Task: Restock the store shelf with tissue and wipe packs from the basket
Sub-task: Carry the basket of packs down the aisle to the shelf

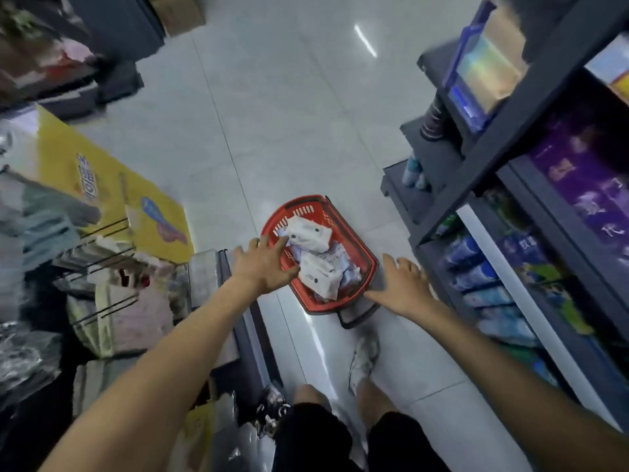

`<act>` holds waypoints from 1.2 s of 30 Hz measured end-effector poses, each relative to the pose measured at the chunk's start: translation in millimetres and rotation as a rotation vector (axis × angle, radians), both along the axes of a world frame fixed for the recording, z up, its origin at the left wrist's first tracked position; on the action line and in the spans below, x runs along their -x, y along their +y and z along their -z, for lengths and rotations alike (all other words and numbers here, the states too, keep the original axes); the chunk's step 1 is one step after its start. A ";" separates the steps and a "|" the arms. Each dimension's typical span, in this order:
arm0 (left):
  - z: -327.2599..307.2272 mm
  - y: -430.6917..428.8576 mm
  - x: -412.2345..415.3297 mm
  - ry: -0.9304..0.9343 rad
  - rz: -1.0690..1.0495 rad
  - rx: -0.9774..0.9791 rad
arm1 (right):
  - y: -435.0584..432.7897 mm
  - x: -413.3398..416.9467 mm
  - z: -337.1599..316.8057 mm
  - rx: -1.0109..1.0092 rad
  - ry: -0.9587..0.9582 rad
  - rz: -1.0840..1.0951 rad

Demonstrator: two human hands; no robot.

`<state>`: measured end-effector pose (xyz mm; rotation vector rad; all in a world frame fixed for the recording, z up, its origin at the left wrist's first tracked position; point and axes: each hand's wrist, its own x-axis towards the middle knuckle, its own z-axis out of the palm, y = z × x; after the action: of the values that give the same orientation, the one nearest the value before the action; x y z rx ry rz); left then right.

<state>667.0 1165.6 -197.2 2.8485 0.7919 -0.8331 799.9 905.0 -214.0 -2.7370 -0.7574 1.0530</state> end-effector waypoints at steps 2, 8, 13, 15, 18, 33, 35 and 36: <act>21.6 23.0 -17.3 0.019 0.013 0.011 | 12.2 -5.6 21.5 0.008 0.055 0.040; 114.3 104.4 -54.7 0.098 0.060 0.043 | 52.8 -7.2 103.8 0.036 0.185 0.214; 209.3 169.8 -86.1 0.176 0.077 0.075 | 83.0 5.8 186.3 -0.016 0.310 0.462; 244.5 189.3 -100.4 0.201 0.091 0.103 | 91.9 14.1 224.7 -0.041 0.352 0.580; 292.1 213.3 -124.2 0.210 0.085 0.152 | 99.9 29.1 287.3 -0.096 0.411 0.734; 429.3 266.8 -212.4 0.089 -0.144 0.337 | 147.0 21.8 406.0 -0.095 0.371 1.822; 448.4 278.9 -222.6 0.048 -0.276 0.420 | 140.0 19.5 416.2 -0.170 0.417 1.920; 454.9 283.6 -227.3 0.030 -0.342 0.449 | 135.9 18.9 421.3 -0.209 0.444 1.943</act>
<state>894.3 1449.2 -652.1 2.2379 0.9224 -0.8710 781.0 1041.0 -635.3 -1.5407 1.4466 0.7141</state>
